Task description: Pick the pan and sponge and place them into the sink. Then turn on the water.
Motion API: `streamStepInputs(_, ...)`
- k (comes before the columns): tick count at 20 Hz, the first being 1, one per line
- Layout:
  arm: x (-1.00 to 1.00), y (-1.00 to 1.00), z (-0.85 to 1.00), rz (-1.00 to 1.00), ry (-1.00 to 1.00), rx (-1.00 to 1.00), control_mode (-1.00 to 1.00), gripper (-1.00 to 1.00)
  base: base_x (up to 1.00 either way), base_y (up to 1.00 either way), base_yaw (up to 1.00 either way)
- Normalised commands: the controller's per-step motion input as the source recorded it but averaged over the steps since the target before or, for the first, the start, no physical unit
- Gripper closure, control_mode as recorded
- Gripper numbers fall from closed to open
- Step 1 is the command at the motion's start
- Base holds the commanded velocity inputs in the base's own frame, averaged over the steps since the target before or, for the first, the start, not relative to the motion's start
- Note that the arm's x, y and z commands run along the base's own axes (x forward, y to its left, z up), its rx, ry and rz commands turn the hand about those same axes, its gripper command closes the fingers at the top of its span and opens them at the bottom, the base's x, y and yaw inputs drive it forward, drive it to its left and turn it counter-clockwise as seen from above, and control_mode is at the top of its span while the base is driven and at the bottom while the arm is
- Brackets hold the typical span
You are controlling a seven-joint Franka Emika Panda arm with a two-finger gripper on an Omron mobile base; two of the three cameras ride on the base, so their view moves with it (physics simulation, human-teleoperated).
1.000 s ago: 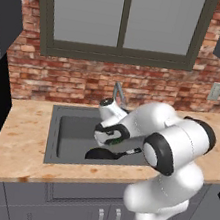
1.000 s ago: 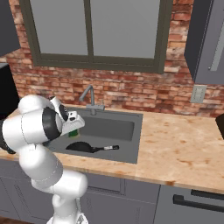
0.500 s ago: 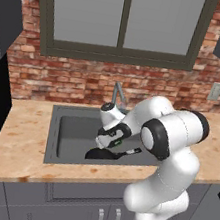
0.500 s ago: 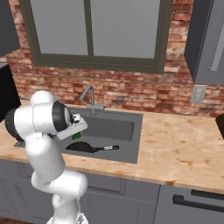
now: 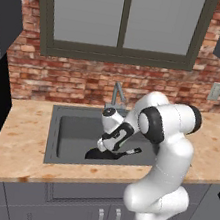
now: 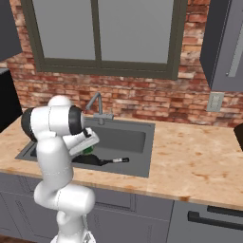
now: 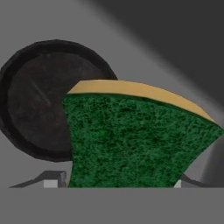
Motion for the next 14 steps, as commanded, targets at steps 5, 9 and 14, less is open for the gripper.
streamStepInputs(5,0.25,-0.06,-0.39,0.04,-0.01,0.00,-1.00,1.00,0.00,0.00,0.00)
streamStepInputs(9,0.31,-0.13,-0.26,0.03,-0.02,0.00,-1.00,1.00,0.00,0.00,0.00)
streamStepInputs(14,0.36,-0.16,-0.32,0.03,-0.02,0.00,-1.00,1.00,0.00,0.00,0.00)
